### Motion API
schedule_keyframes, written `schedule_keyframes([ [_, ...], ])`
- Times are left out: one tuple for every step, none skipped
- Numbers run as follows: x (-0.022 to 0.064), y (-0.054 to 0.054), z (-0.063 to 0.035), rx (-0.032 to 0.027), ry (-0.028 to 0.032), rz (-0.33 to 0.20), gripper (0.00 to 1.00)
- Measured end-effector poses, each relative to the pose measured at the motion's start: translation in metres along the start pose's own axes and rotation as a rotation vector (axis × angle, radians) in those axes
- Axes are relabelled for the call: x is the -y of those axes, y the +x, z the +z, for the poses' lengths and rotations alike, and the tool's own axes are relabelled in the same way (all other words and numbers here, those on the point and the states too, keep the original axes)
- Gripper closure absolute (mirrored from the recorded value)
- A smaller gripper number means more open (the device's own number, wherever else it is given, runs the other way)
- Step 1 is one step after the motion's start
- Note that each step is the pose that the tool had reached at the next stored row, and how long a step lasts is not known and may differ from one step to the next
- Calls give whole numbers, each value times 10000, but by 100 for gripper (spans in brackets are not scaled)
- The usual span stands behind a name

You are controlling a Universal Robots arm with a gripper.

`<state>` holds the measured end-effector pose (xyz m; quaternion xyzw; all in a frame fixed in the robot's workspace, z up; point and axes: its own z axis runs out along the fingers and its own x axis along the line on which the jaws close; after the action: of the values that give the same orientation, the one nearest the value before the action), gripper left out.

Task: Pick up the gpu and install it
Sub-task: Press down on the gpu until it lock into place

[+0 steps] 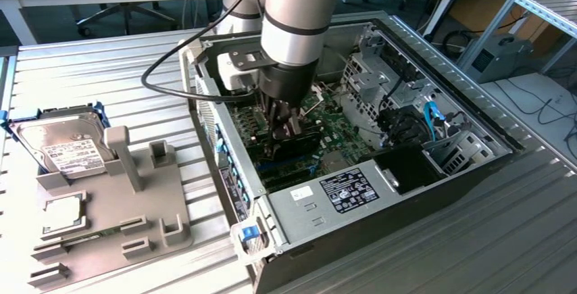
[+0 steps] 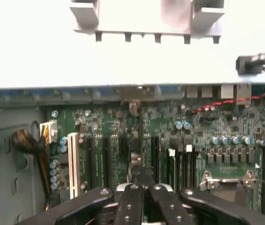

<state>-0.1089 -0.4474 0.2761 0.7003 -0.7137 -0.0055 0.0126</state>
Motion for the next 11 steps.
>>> schedule_keyframes([
  [-3,0,1,0,-1,-1,89],
  [-4,1,3,-2,-1,-1,89],
  [-5,1,4,-4,-2,0,89],
  [-5,1,6,-2,-1,0,89],
  [-5,1,6,-1,0,0,89],
  [-5,1,7,-2,-1,1,89],
  [-5,1,10,-1,-1,1,89],
  [-4,1,15,-2,0,1,89],
  [-4,1,19,-4,-1,0,89],
  [-4,1,22,-6,-3,0,89],
  [-4,1,24,-6,-2,0,89],
])
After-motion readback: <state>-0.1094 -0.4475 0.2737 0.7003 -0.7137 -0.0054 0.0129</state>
